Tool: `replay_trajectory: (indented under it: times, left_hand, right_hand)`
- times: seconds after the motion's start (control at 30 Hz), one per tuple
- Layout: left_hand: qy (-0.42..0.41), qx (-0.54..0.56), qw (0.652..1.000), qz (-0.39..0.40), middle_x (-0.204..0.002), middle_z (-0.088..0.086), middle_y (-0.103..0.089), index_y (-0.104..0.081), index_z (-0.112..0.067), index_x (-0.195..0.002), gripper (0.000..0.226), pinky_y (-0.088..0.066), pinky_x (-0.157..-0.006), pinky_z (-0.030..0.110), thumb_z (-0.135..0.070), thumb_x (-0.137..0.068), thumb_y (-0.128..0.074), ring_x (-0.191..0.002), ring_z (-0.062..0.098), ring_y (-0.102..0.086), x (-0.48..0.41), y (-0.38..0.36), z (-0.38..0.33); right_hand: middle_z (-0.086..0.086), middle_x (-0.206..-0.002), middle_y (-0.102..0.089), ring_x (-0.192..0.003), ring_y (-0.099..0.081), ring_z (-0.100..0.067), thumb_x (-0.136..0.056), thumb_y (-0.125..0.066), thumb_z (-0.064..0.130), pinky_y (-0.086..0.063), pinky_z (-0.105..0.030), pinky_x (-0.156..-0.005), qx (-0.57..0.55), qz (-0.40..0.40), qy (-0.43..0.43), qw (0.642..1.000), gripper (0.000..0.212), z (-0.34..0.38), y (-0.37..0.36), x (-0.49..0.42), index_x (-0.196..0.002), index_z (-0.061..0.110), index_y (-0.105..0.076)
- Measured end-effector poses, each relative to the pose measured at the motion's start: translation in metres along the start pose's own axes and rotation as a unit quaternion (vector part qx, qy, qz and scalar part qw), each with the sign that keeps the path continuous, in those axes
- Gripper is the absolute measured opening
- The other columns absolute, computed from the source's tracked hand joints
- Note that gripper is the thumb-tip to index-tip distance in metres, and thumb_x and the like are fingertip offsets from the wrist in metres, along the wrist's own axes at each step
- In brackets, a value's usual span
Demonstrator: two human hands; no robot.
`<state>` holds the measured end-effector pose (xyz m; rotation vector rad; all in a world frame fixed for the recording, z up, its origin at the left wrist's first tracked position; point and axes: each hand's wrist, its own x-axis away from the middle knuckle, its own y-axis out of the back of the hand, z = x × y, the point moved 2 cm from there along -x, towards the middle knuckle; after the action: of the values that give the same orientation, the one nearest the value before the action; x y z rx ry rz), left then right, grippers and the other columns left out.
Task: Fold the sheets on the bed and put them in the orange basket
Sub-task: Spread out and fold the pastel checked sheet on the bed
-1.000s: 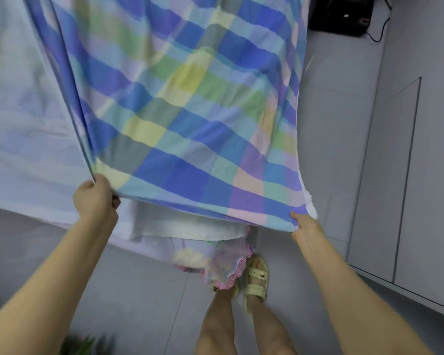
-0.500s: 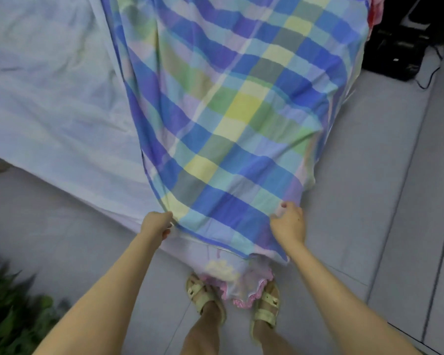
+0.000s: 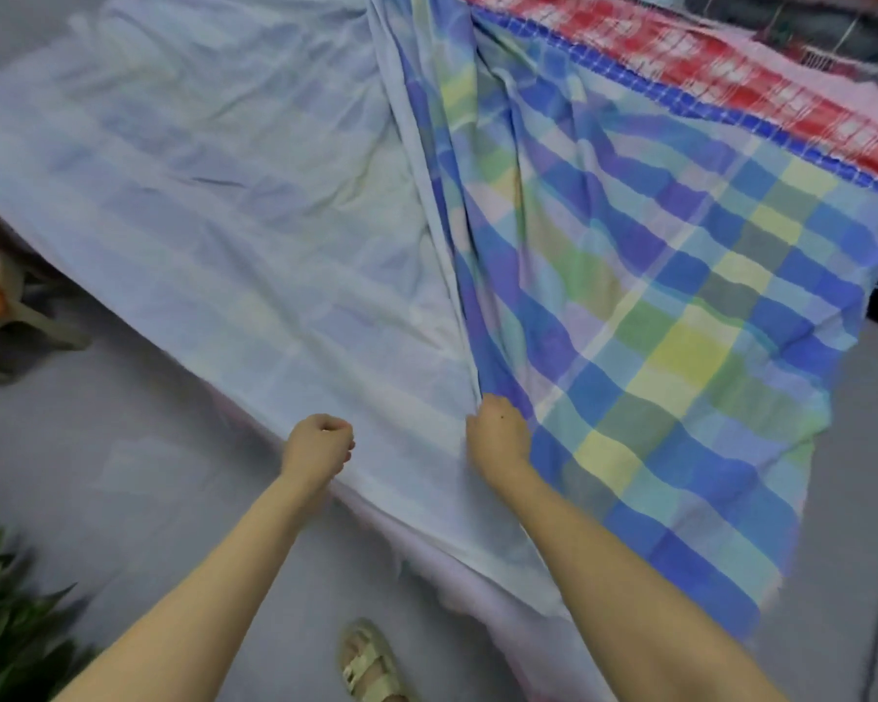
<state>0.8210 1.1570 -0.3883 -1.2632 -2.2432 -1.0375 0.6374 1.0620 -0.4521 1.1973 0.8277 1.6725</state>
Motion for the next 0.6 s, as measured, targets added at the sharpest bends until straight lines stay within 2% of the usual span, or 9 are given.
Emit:
replay_trajectory:
  times: [0.07,0.17,0.23,0.27,0.37,0.43,0.5,0.53,0.6]
  left_hand:
    - [-0.014,-0.007,1.0,0.025,-0.081,0.009,-0.063,-0.059,-0.011,-0.079,0.014,-0.045,-0.068,0.028,-0.007,-0.09,-0.05,-0.071,0.021,-0.057,-0.033,0.045,0.006]
    - [-0.032,-0.022,0.998,0.049,-0.079,0.01,-0.065,-0.061,-0.01,-0.082,0.012,-0.047,-0.068,0.028,-0.007,-0.09,-0.053,-0.068,0.02,-0.059,-0.05,0.072,0.003]
    - [-0.03,-0.017,0.998,0.044,-0.079,0.011,-0.064,-0.061,-0.009,-0.082,0.013,-0.046,-0.065,0.026,-0.006,-0.091,-0.051,-0.067,0.019,-0.058,-0.067,0.091,-0.001]
    - [-0.025,-0.013,0.999,0.041,-0.08,0.011,-0.064,-0.06,-0.009,-0.083,0.014,-0.046,-0.063,0.025,-0.006,-0.091,-0.05,-0.066,0.019,-0.057,-0.077,0.099,-0.003]
    - [-0.018,0.001,0.999,0.05,-0.08,0.013,-0.062,-0.06,-0.005,-0.086,0.013,-0.044,-0.059,0.022,-0.005,-0.092,-0.049,-0.065,0.019,-0.056,-0.101,0.11,-0.017]
    - [-0.016,0.004,0.998,0.066,-0.081,0.013,-0.061,-0.06,-0.002,-0.093,0.011,-0.045,-0.059,0.022,-0.005,-0.092,-0.049,-0.065,0.018,-0.055,-0.117,0.11,-0.031]
    - [-0.014,0.011,0.997,0.081,-0.079,0.012,-0.061,-0.059,-0.001,-0.095,0.011,-0.045,-0.058,0.021,-0.004,-0.092,-0.049,-0.064,0.017,-0.055,-0.137,0.109,-0.05]
    - [-0.012,0.015,0.996,0.086,-0.077,0.01,-0.06,-0.059,-0.001,-0.095,0.011,-0.045,-0.056,0.02,-0.004,-0.092,-0.049,-0.063,0.017,-0.055,-0.145,0.107,-0.058]
    - [-0.015,0.011,0.995,0.097,-0.075,0.01,-0.059,-0.058,-0.002,-0.093,0.01,-0.044,-0.054,0.019,-0.002,-0.091,-0.048,-0.061,0.016,-0.055,-0.168,0.104,-0.079]
  right_hand:
    - [-0.015,-0.121,-0.058,-0.112,-0.057,-0.03,-0.096,-0.044,0.012,-0.048,-0.034,-0.083,0.053,-0.026,-0.036,0.998,0.026,0.036,-0.014,-0.033,-0.118,0.001,-0.054]
    - [-0.017,-0.114,-0.062,-0.107,-0.059,-0.032,-0.093,-0.047,0.006,-0.049,-0.035,-0.082,0.053,-0.009,-0.08,0.995,0.022,0.024,-0.008,-0.06,-0.111,0.0,-0.058]
    - [-0.015,-0.088,-0.062,-0.087,-0.059,-0.029,-0.087,-0.051,0.004,-0.043,-0.034,-0.071,-0.009,0.038,-0.038,0.998,0.011,0.027,-0.011,-0.062,-0.081,0.006,-0.06]
    - [-0.009,-0.07,-0.054,-0.072,-0.052,-0.023,-0.085,-0.054,0.004,-0.037,-0.032,-0.064,-0.059,0.067,-0.003,0.996,0.023,0.034,-0.011,-0.056,-0.064,0.012,-0.051]
    - [0.004,-0.054,-0.033,-0.053,-0.032,-0.01,-0.082,-0.06,0.006,-0.028,-0.028,-0.056,-0.126,0.171,0.109,0.971,0.042,0.063,0.002,-0.029,-0.053,0.019,-0.033]
    - [0.005,-0.051,-0.032,-0.045,-0.03,-0.006,-0.081,-0.06,0.006,-0.027,-0.021,-0.051,-0.068,0.243,0.138,0.958,0.042,0.074,0.011,-0.029,-0.053,0.019,-0.031]
    - [0.005,-0.047,-0.04,-0.038,-0.038,-0.005,-0.079,-0.059,0.005,-0.032,-0.02,-0.049,0.036,0.29,0.138,0.946,0.039,0.085,0.018,-0.048,-0.05,0.018,-0.036]
    - [0.004,-0.047,-0.043,-0.041,-0.043,-0.005,-0.079,-0.06,0.008,-0.034,-0.023,-0.05,0.092,0.294,0.133,0.942,0.038,0.09,0.018,-0.059,-0.049,0.019,-0.039]
    - [0.0,-0.054,-0.048,-0.062,-0.052,-0.019,-0.08,-0.061,0.019,-0.035,-0.028,-0.053,0.146,0.246,0.126,0.95,0.032,0.114,0.018,-0.09,-0.052,0.018,-0.046]
